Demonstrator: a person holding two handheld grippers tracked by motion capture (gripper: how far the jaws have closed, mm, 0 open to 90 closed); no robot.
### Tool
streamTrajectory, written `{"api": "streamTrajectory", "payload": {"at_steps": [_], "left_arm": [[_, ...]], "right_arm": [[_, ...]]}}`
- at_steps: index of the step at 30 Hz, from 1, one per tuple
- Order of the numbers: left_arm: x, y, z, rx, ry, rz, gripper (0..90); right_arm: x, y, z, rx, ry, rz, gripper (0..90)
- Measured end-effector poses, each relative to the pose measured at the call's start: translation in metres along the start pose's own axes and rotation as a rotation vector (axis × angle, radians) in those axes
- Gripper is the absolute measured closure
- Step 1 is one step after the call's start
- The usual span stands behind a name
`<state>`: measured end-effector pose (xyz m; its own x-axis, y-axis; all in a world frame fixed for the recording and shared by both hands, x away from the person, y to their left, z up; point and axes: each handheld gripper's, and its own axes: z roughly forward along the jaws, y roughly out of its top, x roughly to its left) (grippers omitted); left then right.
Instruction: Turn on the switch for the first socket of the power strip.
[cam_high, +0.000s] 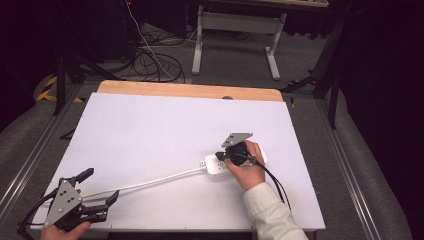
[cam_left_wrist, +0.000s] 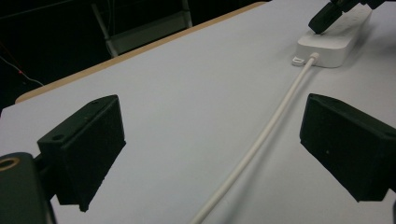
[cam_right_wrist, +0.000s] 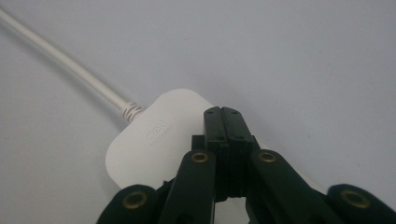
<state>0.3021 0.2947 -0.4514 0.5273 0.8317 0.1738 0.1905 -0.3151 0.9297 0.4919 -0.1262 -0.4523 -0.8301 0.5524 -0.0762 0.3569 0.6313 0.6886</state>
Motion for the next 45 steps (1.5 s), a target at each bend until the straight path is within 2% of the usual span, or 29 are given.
{"api": "streamTrajectory", "payload": {"at_steps": [10, 20, 39, 43, 45], "left_arm": [[-0.0001, 0.0, -0.0001, 0.0, -0.001, 0.0, 7.1], [-0.0002, 0.0, -0.0001, -0.001, -0.001, 0.0, 7.1], [-0.0001, 0.0002, -0.0005, -0.002, 0.003, 0.003, 7.1], [0.0001, 0.0001, -0.0012, -0.005, 0.004, -0.001, 7.1], [0.0, 0.0, -0.0012, -0.005, 0.004, 0.0, 7.1]], "right_arm": [[0.0005, -0.0009, 0.0012, 0.001, 0.002, 0.004, 90.0], [0.0041, -0.0016, 0.0015, 0.004, -0.02, 0.004, 90.0], [0.0021, -0.0025, 0.0031, 0.005, -0.011, 0.02, 90.0], [0.0032, -0.0022, 0.0038, 0.005, -0.039, 0.012, 90.0], [0.003, -0.0023, 0.0037, 0.002, -0.038, 0.014, 90.0]]}}
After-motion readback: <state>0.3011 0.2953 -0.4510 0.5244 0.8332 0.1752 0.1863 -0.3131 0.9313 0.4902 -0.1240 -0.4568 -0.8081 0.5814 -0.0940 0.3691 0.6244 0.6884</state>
